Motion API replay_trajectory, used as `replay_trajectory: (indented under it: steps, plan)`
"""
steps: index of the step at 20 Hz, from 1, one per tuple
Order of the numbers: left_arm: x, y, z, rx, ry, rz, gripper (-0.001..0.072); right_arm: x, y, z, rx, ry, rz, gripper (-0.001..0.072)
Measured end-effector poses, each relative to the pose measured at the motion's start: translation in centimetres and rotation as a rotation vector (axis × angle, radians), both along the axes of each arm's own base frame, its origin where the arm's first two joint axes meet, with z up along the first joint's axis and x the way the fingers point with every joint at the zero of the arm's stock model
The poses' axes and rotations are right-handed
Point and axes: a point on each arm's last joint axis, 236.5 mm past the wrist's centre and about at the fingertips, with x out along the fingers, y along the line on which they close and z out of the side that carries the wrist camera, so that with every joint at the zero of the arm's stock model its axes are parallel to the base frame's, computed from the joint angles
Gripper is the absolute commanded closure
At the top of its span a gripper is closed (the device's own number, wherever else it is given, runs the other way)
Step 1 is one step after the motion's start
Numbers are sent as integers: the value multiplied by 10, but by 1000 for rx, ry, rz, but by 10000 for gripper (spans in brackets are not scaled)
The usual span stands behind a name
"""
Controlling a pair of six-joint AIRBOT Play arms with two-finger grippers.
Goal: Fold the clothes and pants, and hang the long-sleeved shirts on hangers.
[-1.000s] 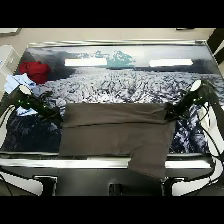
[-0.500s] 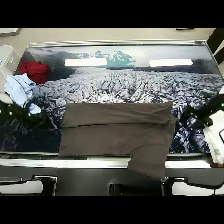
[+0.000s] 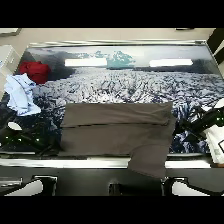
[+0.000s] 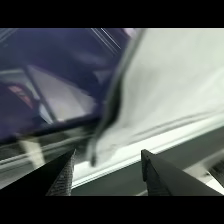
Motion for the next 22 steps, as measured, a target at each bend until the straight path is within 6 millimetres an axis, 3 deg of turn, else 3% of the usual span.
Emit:
replay_trajectory:
  steps: [2, 4, 6, 10, 14, 16, 22]
  plan:
    - [-1, -8, -2, -19, -1, 8, 274, -1, 3, 0, 11, -1, 1, 84]
    - [-2, -13, -6, -19, -5, 8, 541, -1, 4, 0, 17, -1, -2, 85]
    - [-3, -15, -11, -11, -9, 5, 675, -1, 5, 0, 21, 0, -2, 98]
    - [-8, -22, -10, -36, -4, -12, 677, -21, 14, -5, 38, 24, 15, 61]
    - [-13, -25, -6, -59, 0, -35, 677, -65, 34, -31, 71, 49, 57, 65]
    - [-13, -26, -4, -64, -2, -37, 677, -81, 41, -45, 81, 50, 71, 112]
    - [-14, -27, -1, -72, -4, -43, 676, -77, 63, -62, 136, -28, 33, 179]
